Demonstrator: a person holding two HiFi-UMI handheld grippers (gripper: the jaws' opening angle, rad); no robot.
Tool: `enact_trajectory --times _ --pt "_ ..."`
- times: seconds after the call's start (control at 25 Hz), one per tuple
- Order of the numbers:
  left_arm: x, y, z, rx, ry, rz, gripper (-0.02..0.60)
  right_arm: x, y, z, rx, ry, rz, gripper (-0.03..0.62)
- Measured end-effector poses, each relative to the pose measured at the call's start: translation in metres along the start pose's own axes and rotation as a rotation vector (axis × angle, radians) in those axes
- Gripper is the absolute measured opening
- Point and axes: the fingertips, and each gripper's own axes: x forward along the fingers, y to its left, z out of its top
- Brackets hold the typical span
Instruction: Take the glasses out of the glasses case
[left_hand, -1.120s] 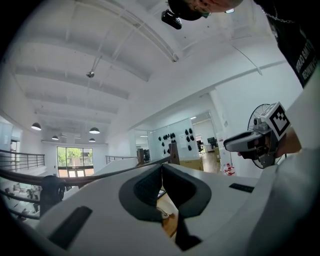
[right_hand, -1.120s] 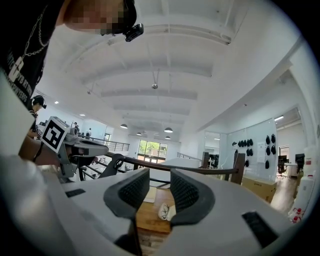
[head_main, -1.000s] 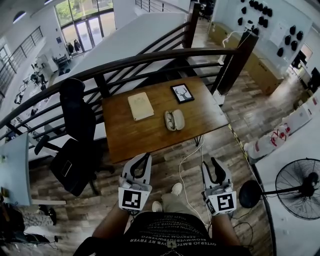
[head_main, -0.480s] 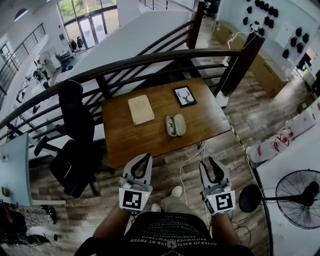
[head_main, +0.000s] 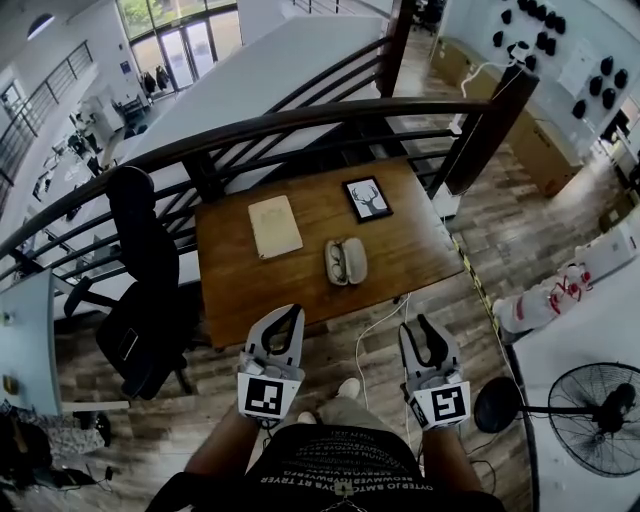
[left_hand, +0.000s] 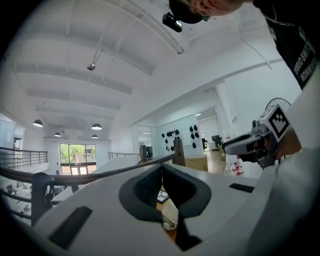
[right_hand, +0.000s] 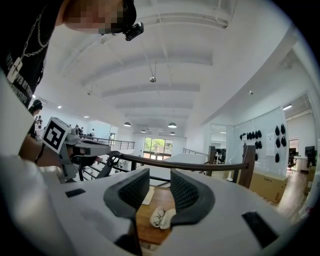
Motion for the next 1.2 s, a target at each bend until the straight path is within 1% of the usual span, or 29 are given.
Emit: enact_trajectory --times 0.28,0.56,0.92,1.2 --pt "0.046 -0.001 0.008 0.009 0.003 0.009 0.028 0.026 -0.037 0.002 0.008 -0.016 0.014 0.12" --pt "0.078 -0.003 0.014 0.016 0.004 0.029 0.029 0.047 -0.066 0.006 0.004 -0.029 0.041 0.12" --pt "0.105 -0.011 0.017 0.023 0.001 0.061 0.029 0.062 -0.092 -0.002 0.009 -0.04 0.085 0.12" --pt "0.114 -0.019 0.029 0.046 -0.01 0.096 0.029 0.066 -0.11 0.008 0.011 -0.083 0.119 0.118"
